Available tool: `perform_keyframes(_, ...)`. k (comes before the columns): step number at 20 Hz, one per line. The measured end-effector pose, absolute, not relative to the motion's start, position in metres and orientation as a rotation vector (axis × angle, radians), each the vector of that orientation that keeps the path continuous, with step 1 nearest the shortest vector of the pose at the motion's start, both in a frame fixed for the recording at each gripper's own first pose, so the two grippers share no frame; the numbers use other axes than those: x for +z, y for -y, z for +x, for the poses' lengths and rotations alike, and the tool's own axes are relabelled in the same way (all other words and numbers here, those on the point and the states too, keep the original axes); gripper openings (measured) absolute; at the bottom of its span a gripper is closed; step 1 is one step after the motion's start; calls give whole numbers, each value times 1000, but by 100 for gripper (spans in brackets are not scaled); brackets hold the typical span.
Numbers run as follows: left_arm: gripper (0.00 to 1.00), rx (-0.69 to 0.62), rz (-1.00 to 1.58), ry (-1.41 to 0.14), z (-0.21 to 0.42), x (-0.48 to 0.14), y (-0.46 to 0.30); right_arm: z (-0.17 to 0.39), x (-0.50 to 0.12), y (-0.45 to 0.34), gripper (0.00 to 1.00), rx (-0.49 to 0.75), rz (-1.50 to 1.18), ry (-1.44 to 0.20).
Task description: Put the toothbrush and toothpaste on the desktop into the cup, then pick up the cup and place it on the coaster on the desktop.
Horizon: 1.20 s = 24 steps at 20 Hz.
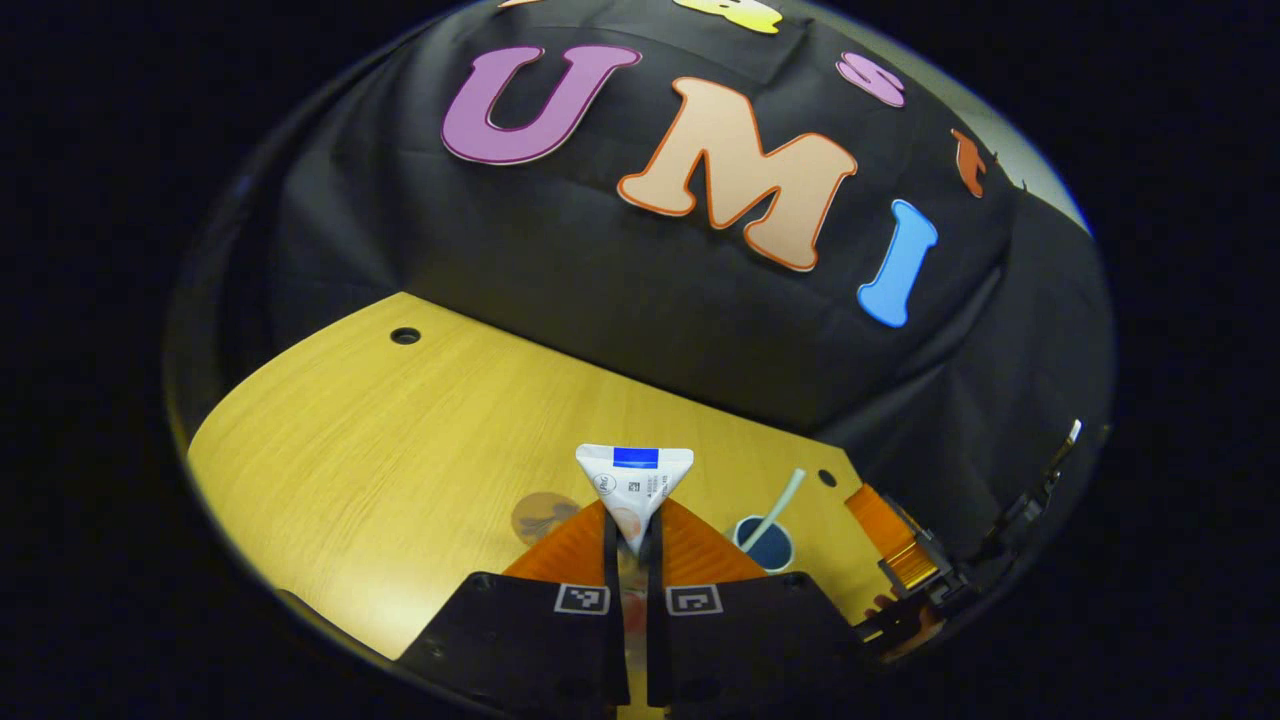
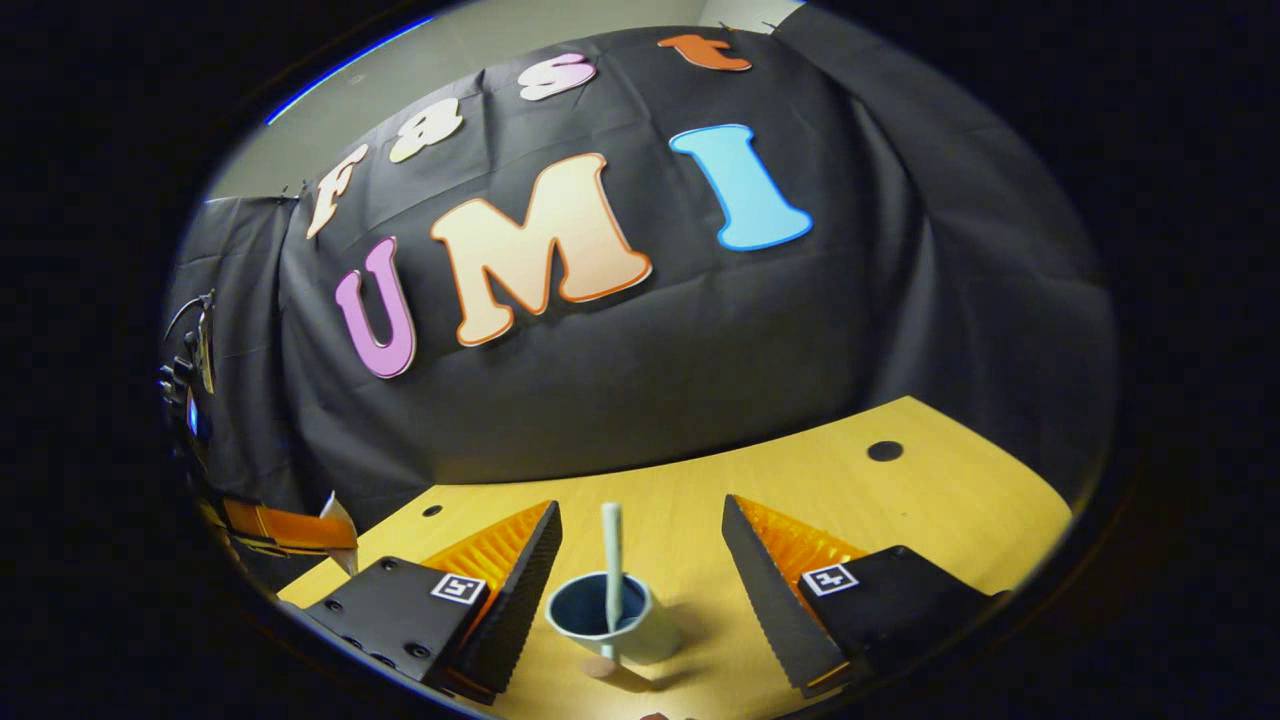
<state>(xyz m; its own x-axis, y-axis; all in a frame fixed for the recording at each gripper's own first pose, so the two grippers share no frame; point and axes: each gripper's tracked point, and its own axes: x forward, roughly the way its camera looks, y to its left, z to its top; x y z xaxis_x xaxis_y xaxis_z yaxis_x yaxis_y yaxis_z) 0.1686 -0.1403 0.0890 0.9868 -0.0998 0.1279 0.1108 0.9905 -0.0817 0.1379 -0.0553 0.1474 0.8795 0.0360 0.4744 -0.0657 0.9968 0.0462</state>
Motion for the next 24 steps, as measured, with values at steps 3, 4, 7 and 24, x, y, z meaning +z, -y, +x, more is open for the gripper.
perform_keyframes(3, 6, -147, -74, 151, 178, 102, 168, 116, 142, 100, 99, -28, 74, 480)
perform_keyframes(4, 6, -150, -62, 168, 181, 108, 176, 106, 142, 114, 99, -54, 76, 487)
perform_keyframes(7, 6, -196, -43, 221, 191, 122, 208, 75, 142, 153, 98, -125, 71, 509)
perform_keyframes(24, 6, -365, 2, 448, 252, 107, 273, 35, 84, 238, 94, -223, 57, 453)
